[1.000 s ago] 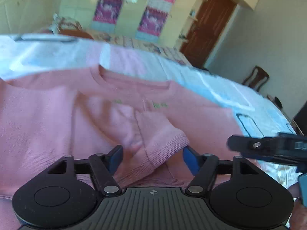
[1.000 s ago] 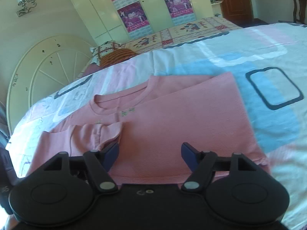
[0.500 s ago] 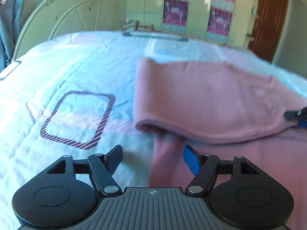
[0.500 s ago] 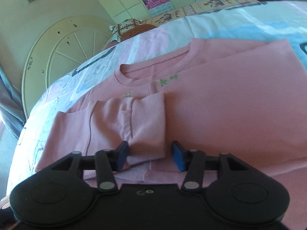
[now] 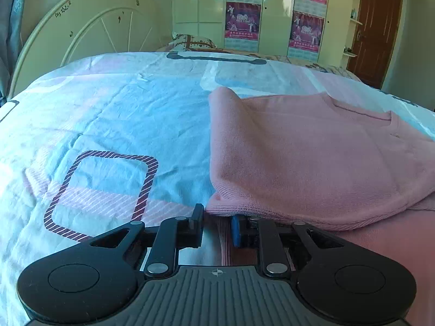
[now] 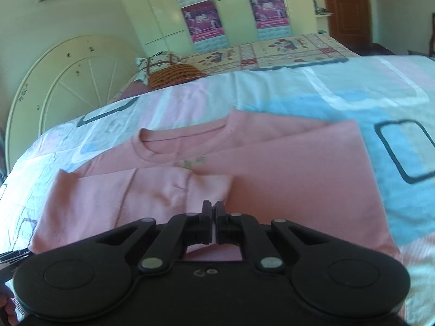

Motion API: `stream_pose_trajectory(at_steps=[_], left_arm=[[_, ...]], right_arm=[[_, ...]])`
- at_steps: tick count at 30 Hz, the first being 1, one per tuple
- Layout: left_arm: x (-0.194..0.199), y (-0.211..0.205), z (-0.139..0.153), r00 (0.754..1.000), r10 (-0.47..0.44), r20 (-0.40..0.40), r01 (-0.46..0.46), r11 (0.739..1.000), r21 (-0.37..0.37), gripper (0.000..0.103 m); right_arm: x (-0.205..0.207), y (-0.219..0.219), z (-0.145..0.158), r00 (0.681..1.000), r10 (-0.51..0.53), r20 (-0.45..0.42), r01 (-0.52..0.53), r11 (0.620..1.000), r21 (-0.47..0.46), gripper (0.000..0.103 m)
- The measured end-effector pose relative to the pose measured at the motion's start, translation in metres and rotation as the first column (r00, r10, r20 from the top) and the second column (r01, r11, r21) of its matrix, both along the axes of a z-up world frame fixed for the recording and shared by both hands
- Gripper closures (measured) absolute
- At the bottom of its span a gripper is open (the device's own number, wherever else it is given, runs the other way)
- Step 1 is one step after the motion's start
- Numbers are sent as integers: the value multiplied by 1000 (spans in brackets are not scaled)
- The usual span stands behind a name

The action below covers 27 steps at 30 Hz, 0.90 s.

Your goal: Fold small clothes

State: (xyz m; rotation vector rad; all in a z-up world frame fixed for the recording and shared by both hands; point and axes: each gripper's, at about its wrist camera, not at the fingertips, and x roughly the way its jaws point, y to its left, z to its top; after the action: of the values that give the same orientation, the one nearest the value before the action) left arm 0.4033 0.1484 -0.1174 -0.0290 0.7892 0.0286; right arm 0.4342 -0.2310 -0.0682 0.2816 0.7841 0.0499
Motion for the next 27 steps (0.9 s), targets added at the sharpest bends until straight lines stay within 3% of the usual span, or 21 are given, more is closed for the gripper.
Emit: stream_pose_trajectory(at_steps=[6, 8, 10, 11, 14, 17, 18, 19, 22, 27], left_arm=[[8, -6, -1, 1000, -25, 1, 25, 1000, 13, 83], [8, -4, -1, 1000, -21, 5, 22, 1000, -12, 83], [5, -1, -2, 1000, -17, 12, 17, 999, -31, 83], [3, 0, -3, 1000, -12, 15, 12, 999, -40, 83], [0, 2, -5, 1000, -6, 21, 7, 998, -59, 83], [1, 2, -6, 1000, -7, 19, 8, 998, -55, 83], [1, 1, -6, 1000, -10, 18, 11, 999, -53, 83], [0, 1, -6, 1000, -16, 17, 17, 999, -47, 83], [-2, 2, -7, 1000, -20, 19, 21, 999, -46, 83], [-3, 4, -7, 1000, -9, 24, 10, 998, -59, 83]], right_arm=[[-1, -14, -6, 999, -42, 0, 42, 999, 18, 100], [-1, -15, -8, 999, -23, -30, 25, 997, 68, 81], [-2, -12, -12, 999, -29, -42, 32, 997, 77, 41], [-3, -10, -14, 999, -25, -39, 28, 995, 91, 40], [0, -5, -25, 996, -9, -92, 22, 988, 152, 58], [5, 4, -35, 992, -8, -128, 29, 986, 165, 61], [5, 8, -35, 993, -8, -117, 26, 988, 153, 71], [7, 12, -34, 994, 6, -107, 10, 990, 143, 92], [8, 27, -22, 997, 49, -54, -47, 998, 48, 93], [-12, 27, 28, 989, 43, 138, -38, 998, -42, 93]])
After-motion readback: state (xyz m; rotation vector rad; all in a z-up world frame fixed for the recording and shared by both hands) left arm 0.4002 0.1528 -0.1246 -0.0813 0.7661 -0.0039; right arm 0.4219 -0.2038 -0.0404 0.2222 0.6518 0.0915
